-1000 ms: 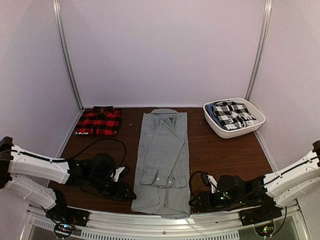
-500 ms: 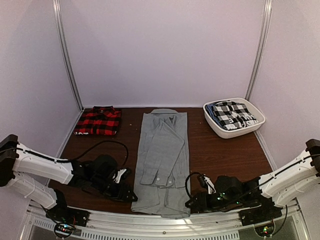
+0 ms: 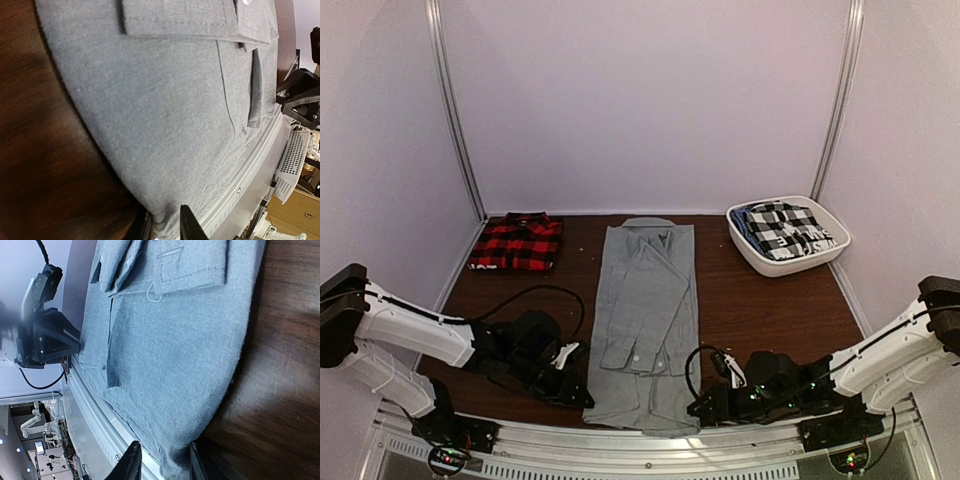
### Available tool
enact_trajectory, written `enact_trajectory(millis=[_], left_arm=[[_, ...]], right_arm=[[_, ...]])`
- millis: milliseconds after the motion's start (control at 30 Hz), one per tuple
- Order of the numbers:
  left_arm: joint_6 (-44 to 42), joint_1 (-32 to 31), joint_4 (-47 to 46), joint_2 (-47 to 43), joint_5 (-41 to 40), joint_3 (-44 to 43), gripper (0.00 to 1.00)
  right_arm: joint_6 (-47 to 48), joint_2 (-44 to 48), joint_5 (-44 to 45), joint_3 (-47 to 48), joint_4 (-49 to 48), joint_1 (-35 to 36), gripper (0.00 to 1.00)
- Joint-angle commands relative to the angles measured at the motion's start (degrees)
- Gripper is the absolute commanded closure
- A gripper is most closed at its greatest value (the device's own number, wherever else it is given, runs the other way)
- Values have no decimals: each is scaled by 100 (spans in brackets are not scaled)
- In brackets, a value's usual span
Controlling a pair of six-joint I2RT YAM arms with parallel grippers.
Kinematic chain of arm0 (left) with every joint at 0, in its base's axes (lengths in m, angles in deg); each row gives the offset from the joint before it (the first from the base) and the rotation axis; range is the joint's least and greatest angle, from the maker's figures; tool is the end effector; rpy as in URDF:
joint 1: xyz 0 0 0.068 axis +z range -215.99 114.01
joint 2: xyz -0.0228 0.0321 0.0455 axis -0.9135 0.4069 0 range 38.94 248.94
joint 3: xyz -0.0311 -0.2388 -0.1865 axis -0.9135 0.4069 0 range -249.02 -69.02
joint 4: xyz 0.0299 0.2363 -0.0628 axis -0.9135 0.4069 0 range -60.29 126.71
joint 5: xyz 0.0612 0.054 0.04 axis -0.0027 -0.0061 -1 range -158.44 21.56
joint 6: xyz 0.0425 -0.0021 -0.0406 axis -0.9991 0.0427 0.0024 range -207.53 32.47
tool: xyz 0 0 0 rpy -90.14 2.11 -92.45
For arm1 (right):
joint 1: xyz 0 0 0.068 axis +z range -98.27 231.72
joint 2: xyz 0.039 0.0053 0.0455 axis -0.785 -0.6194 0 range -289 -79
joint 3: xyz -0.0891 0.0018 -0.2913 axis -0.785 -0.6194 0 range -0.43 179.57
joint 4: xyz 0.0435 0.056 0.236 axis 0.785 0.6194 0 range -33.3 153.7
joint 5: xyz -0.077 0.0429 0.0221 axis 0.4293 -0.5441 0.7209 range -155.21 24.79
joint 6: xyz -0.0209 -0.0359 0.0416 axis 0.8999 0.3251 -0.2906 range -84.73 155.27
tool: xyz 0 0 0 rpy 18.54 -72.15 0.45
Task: Fold and stack the long sleeve shirts
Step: Pick up the rectangle-folded shirt from the center of the board.
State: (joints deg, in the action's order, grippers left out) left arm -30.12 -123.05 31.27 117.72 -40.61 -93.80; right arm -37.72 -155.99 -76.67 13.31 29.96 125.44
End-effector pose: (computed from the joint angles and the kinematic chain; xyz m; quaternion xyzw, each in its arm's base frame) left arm 0.0966 -0.1857 0.1626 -0.0683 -0.9274 0.3659 0.0377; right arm 0.0487 0.1970 0.1564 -0.0506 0.8883 0.4545 0.0429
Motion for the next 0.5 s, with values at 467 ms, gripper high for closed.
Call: enact_trajectory(millis=[467], left_arm=[[-36, -6, 220, -82, 119, -52, 69]], right_arm=[[-87, 45, -340, 31, 655, 37, 63]])
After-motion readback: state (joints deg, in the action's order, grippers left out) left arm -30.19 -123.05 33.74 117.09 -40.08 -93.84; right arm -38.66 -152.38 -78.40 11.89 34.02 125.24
